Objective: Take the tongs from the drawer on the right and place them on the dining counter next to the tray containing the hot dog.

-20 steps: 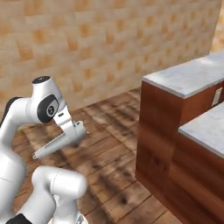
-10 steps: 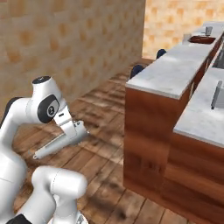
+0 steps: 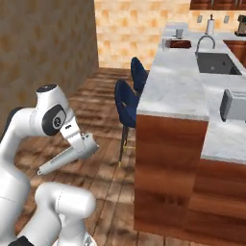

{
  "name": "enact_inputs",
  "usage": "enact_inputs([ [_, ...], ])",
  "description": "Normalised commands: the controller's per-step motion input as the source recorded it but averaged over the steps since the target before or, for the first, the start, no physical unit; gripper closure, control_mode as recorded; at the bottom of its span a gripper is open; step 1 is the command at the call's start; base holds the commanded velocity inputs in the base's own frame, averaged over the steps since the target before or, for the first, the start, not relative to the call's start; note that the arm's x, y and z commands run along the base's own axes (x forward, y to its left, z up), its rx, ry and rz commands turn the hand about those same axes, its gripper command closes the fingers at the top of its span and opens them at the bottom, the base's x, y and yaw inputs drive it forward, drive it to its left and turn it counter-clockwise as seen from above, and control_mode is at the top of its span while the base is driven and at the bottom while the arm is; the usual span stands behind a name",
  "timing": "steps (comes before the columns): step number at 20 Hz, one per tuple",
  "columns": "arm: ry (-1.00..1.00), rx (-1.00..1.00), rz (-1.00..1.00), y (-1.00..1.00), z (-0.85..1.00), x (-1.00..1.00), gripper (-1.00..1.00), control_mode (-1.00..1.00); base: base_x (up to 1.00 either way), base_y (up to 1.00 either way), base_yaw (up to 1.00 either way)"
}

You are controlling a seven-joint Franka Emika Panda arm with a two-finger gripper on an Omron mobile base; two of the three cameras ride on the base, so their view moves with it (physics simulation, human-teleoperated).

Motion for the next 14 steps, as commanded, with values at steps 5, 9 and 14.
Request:
enact_inputs([
  [5, 0.0, 0.0, 0.0, 0.0, 0.0, 0.0, 1.0, 1.0, 0.99, 1.0, -0.48],
  [9, 0.0, 0.0, 0.0, 0.0, 0.0, 0.0, 1.0, 1.0, 0.71, 1.0, -0.45],
  [14, 0.0, 0.0, 0.0, 0.0, 0.0, 0.0, 1.0, 1.0, -0.07, 1.0, -0.45],
])
